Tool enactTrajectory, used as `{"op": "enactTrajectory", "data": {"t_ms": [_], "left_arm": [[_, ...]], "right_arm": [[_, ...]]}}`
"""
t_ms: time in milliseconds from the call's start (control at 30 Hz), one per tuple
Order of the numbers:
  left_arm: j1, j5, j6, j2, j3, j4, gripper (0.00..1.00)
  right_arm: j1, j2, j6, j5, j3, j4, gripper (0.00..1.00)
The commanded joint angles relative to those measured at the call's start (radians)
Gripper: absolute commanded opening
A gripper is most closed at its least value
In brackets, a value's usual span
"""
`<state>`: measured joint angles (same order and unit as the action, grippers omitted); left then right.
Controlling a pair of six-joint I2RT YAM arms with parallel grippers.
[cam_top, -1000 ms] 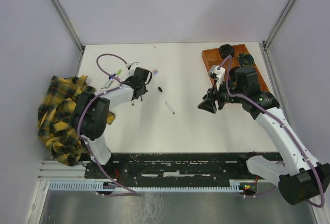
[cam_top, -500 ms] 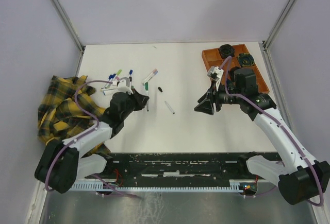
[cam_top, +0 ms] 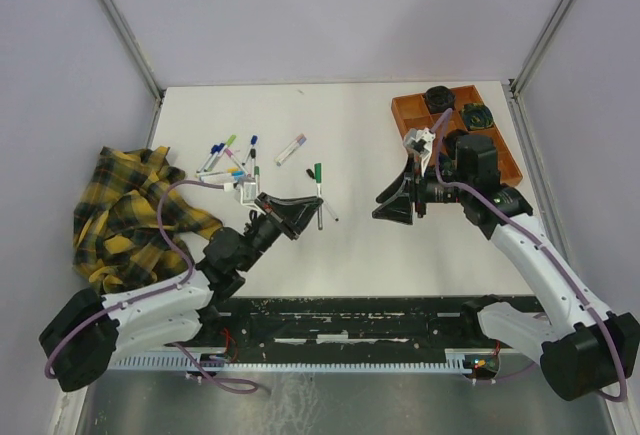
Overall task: Open the pen caps
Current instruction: Pick up the pen from the center of the board.
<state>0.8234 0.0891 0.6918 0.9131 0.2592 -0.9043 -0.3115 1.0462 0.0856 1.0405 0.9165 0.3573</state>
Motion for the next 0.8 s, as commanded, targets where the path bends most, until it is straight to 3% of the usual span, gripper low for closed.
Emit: {"op": "enactTrajectory", "data": {"t_ms": [0, 533, 767], "left_arm": [[0.063, 0.091, -0.018, 0.047, -0.014, -0.246, 0.03], [0.272, 0.185, -0.195, 0.356, 0.074, -0.654, 0.03], [0.313, 0.228, -0.253, 0.446, 0.146, -0.693, 0.03]], "right_arm": [[0.004, -0.022, 0.102, 0.097, -0.023, -0.159, 0.61], [-0.017, -0.033, 0.405, 0.089, -0.141, -0.496, 0.62], [-0.036, -0.038, 0.430, 0.073, -0.158, -0.531, 0.62]]}}
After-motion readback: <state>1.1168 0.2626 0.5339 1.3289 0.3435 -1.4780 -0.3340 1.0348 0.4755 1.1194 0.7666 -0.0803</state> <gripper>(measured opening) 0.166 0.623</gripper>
